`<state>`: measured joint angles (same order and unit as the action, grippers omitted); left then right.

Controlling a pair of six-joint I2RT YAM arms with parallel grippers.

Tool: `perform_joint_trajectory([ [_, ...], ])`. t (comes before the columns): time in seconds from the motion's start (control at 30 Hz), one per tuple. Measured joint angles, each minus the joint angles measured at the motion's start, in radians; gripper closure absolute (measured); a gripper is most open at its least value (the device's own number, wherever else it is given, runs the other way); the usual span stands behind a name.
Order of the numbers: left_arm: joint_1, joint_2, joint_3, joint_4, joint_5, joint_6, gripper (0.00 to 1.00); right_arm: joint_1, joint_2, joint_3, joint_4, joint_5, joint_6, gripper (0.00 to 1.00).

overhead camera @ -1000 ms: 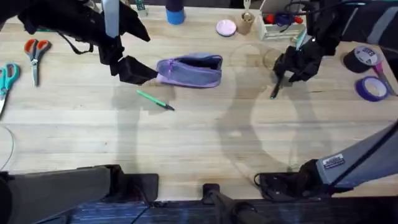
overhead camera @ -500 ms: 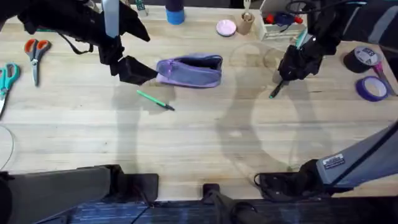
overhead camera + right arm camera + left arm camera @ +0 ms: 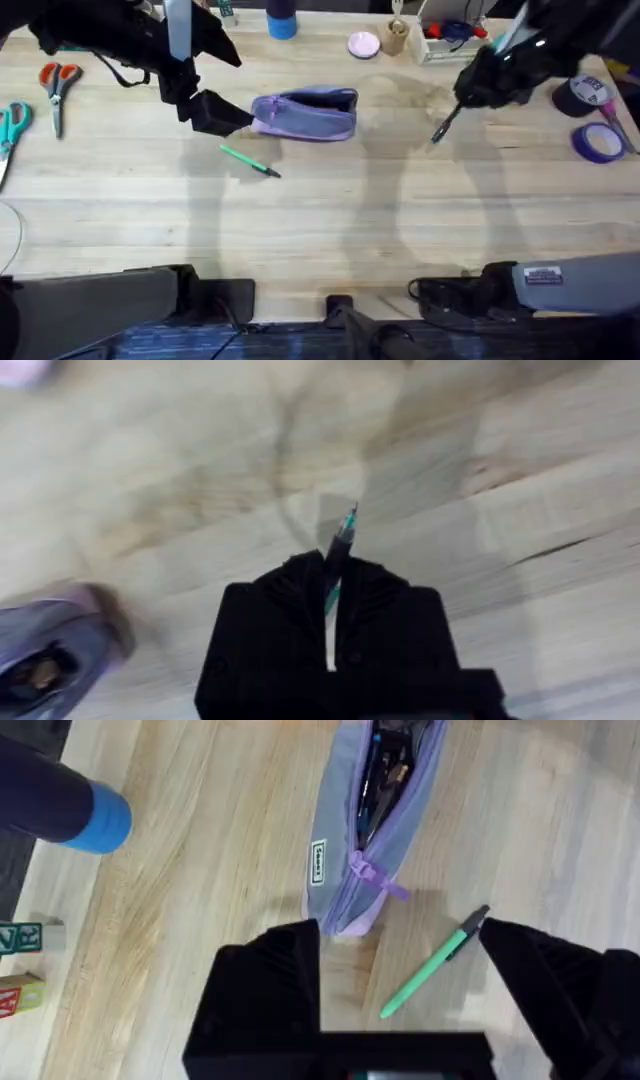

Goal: Unzip the bag, pick up the pens from the table one at a time and place them inside, then zip the bag closed.

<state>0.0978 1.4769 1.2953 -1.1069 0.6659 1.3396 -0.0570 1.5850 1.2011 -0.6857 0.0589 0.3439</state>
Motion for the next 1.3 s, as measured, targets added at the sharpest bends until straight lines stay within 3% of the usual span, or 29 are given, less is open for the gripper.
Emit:
perform_joint_trajectory([
  [0.27, 0.0, 0.0, 0.0, 0.0, 0.0, 0.0, 0.007, 0.013, -0.165, 0.0, 0.034, -0.082, -0.057, 0.97],
  [0.37, 0.0, 0.0, 0.0, 0.0, 0.0, 0.0, 0.007, 0.077, -0.198, 0.0, 0.128, -0.186, -0.169, 0.97],
  [0.7, 0.0, 0.0, 0.0, 0.0, 0.0, 0.0, 0.007, 0.323, -0.2, 0.0, 0.42, -0.312, -0.519, 0.97],
  [0.93, 0.0, 0.0, 0.0, 0.0, 0.0, 0.0, 0.008, 0.491, -0.194, 0.0, 0.438, -0.33, -0.799, 0.97],
  [1.17, 0.004, 0.0, 0.0, 0.0, 0.0, 0.0, 0.007, 0.54, -0.126, 0.0, 0.438, -0.337, -0.92, 0.97],
  [1.3, 0.043, 0.0, 0.0, 0.0, 0.003, 0.0, 0.007, 0.554, -0.094, 0.0, 0.437, -0.336, -0.972, 0.97],
])
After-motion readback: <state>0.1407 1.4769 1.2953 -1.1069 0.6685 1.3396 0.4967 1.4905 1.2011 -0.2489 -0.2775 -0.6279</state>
